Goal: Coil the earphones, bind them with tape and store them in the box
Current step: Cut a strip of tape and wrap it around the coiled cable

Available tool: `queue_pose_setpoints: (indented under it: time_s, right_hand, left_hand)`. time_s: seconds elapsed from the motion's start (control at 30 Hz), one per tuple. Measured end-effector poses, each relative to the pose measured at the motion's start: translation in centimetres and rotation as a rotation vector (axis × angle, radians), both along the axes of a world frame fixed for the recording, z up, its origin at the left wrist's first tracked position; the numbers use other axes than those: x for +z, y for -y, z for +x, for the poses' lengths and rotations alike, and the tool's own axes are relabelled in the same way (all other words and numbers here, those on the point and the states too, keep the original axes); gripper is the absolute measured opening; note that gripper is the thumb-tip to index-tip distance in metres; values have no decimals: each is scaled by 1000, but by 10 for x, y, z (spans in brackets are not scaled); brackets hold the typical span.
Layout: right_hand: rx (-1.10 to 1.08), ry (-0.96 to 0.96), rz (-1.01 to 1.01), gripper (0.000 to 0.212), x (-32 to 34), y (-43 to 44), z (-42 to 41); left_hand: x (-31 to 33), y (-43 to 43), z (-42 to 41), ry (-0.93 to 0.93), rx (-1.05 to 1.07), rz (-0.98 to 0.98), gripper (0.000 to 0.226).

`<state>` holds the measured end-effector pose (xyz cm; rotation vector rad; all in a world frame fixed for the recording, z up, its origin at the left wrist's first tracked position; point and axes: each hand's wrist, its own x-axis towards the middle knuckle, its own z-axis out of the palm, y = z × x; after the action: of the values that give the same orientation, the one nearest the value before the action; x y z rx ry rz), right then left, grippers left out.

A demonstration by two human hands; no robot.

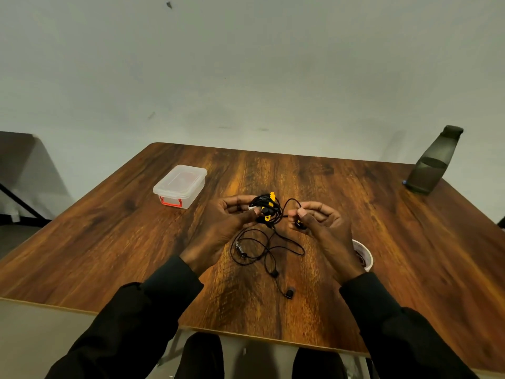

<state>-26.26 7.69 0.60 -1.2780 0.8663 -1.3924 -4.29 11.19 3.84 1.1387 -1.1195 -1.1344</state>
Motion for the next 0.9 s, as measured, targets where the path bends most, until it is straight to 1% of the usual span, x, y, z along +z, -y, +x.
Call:
queue_pose_setpoints:
  time_s: [0.13,0.27,0.33,0.43,0.53,0.6,0.7,0.8,0.87,0.9]
  right_hand:
    - [47,-7,-64,16,13,3,2]
    - [61,26,-91,15,24,5,5]
    - [48,29,-84,16,23,5,6]
    - [24,13,-53,19,17,4,6]
    - [-20,-67,-7,21,8,2,4]
    - [-32,-121,26,18,-1,-1,5]
    - [-64,-141,52,10,-13,-7,9]
    - [-69,-151,88,10,-17,-9,13]
    - [24,-124,144,15,-16,-13,16]
    - [85,-83,178,19,-14,-16,18]
  left_hand:
    - [2,-4,-3,-77,-47,62,25]
    - [-3,-3,-3,-161,-129,146,17]
    - [-4,-3,-7,-222,-133,183,14]
    - [-7,-3,-12,-283,-89,227,16]
    - [-11,-1,-10,-304,-40,258,19]
    - [-15,1,-9,-337,0,286,21]
    - [-19,0,-11,-372,47,329,24]
    - [-24,0,-14,-360,97,330,32]
    - [-25,0,-16,-298,132,324,25]
    - [-24,0,-17,-239,150,302,20]
